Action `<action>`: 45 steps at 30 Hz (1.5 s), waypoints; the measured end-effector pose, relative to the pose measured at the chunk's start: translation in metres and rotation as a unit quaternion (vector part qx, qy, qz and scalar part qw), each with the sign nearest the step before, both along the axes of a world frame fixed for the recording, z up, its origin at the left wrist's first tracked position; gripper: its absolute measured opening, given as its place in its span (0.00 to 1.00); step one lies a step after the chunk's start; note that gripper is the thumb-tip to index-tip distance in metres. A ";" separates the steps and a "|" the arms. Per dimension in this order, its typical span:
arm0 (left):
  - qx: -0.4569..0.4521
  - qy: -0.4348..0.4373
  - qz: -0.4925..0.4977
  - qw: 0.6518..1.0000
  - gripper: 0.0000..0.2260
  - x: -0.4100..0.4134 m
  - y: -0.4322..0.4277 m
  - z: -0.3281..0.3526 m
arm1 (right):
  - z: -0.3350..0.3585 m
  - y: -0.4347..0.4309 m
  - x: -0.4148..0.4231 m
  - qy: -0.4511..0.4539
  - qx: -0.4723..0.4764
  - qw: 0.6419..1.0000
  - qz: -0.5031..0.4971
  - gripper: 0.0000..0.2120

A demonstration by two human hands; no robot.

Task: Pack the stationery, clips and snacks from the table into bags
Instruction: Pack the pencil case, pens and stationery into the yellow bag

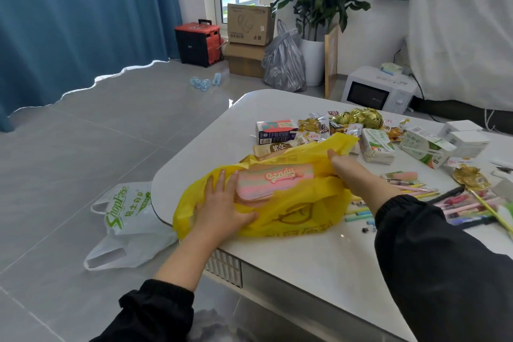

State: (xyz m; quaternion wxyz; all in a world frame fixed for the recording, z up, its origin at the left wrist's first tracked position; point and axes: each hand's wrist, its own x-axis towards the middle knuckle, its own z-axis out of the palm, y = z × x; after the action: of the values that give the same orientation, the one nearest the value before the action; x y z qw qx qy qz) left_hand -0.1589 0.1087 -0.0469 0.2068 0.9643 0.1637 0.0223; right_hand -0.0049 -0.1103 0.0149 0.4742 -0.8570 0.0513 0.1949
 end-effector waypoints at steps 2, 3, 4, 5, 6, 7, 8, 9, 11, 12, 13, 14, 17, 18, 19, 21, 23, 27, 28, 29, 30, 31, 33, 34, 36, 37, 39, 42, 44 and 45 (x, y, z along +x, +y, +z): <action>-0.045 -0.001 0.007 0.999 0.50 -0.001 0.017 -0.002 | -0.003 0.014 0.004 0.025 0.048 0.998 -0.019 0.30; -0.068 -0.010 0.013 0.998 0.52 -0.002 0.025 -0.003 | -0.007 0.020 0.005 0.040 0.070 0.996 -0.026 0.30; -0.086 -0.025 0.020 0.996 0.53 -0.002 0.033 -0.005 | -0.011 0.025 0.007 0.055 0.084 0.995 -0.026 0.29; -0.098 -0.043 0.029 0.994 0.53 -0.003 0.039 -0.007 | -0.013 0.029 0.006 0.070 0.084 0.994 -0.025 0.28; -0.105 -0.061 0.037 0.992 0.51 -0.004 0.043 -0.010 | -0.017 0.033 0.007 0.076 0.082 0.993 -0.029 0.26; -0.106 -0.076 0.046 0.990 0.48 -0.004 0.046 -0.012 | -0.021 0.035 0.009 0.079 0.078 0.993 -0.038 0.24; -0.095 -0.085 0.056 0.990 0.46 -0.003 0.048 -0.014 | -0.025 0.036 0.012 0.084 0.072 0.993 -0.047 0.22; -0.060 -0.087 0.064 0.992 0.44 -0.002 0.048 -0.014 | -0.028 0.037 0.017 0.074 0.050 0.995 -0.046 0.20; 0.049 -0.076 0.069 0.993 0.40 0.001 0.046 -0.011 | -0.030 0.038 0.022 0.011 -0.034 0.999 -0.023 0.13; 0.085 -0.075 0.065 0.991 0.40 0.003 0.046 -0.009 | -0.030 0.038 0.025 -0.035 -0.068 0.997 -0.032 0.13; 0.102 -0.076 0.054 0.990 0.41 0.004 0.047 -0.007 | -0.030 0.038 0.028 -0.082 -0.080 0.992 -0.061 0.13; 0.108 -0.078 0.036 0.991 0.42 0.005 0.049 -0.006 | -0.029 0.037 0.032 -0.124 -0.081 0.984 -0.095 0.12; 0.101 -0.081 -0.033 0.991 0.42 0.007 0.056 -0.008 | -0.028 0.031 0.045 -0.150 -0.046 0.973 -0.172 0.08; 0.095 -0.077 -0.051 0.991 0.42 0.007 0.057 -0.009 | -0.029 0.030 0.048 -0.127 -0.045 0.977 -0.164 0.06; 0.088 -0.072 -0.062 0.992 0.42 0.006 0.059 -0.010 | -0.030 0.030 0.048 -0.112 -0.055 0.982 -0.143 0.05; 0.086 -0.052 -0.075 0.992 0.42 0.005 0.061 -0.011 | -0.030 0.030 0.043 -0.100 -0.114 0.985 -0.086 0.01; 0.109 -0.032 -0.087 0.990 0.39 0.006 0.062 -0.010 | -0.032 0.033 0.034 -0.218 -0.221 0.951 0.000 0.19; 0.189 -0.014 -0.101 0.977 0.39 0.012 0.058 0.004 | -0.007 0.042 -0.013 -0.584 -0.253 0.745 0.199 0.23; 0.198 -0.002 -0.106 0.974 0.41 0.014 0.057 0.008 | 0.001 0.042 -0.025 -0.564 -0.219 0.742 0.288 0.15; 0.199 0.010 -0.110 0.974 0.42 0.017 0.056 0.011 | 0.007 0.040 -0.035 -0.491 -0.197 0.764 0.370 0.08; 0.195 0.019 -0.114 0.974 0.43 0.018 0.056 0.013 | 0.011 0.038 -0.041 -0.392 -0.208 0.786 0.430 0.07; 0.192 0.023 -0.117 0.974 0.44 0.020 0.057 0.014 | 0.012 0.035 -0.041 -0.318 -0.245 0.790 0.464 0.10; 0.192 0.021 -0.122 0.973 0.44 0.021 0.059 0.015 | 0.013 0.024 -0.037 -0.248 -0.333 0.770 0.483 0.14; 0.194 0.020 -0.123 0.973 0.44 0.021 0.060 0.015 | 0.012 0.019 -0.036 -0.219 -0.369 0.763 0.483 0.15; 0.193 0.024 -0.119 0.974 0.44 0.022 0.060 0.015 | 0.007 0.007 -0.034 -0.165 -0.405 0.758 0.484 0.13; 0.193 0.027 -0.113 0.974 0.44 0.022 0.060 0.016 | 0.007 0.004 -0.035 -0.143 -0.416 0.753 0.489 0.12; 0.191 0.030 -0.094 0.977 0.43 0.024 0.058 0.017 | 0.009 0.002 -0.042 -0.135 -0.456 0.715 0.513 0.12; 0.203 0.038 -0.064 0.976 0.37 0.029 0.053 0.019 | 0.011 0.007 -0.048 -0.171 -0.496 0.649 0.551 0.15; 0.223 0.028 -0.054 0.973 0.36 0.030 0.050 0.021 | 0.013 0.009 -0.046 -0.224 -0.471 0.652 0.550 0.18; 0.233 0.014 -0.064 0.970 0.37 0.029 0.048 0.022 | 0.015 0.009 -0.046 -0.277 -0.445 0.661 0.537 0.20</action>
State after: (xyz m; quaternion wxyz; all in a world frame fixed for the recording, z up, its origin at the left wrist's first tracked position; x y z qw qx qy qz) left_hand -0.1296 0.1571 -0.0244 -0.0248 0.9946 0.0948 0.0329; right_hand -0.0511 -0.1010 0.0294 -0.1586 -0.8590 -0.4711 0.1227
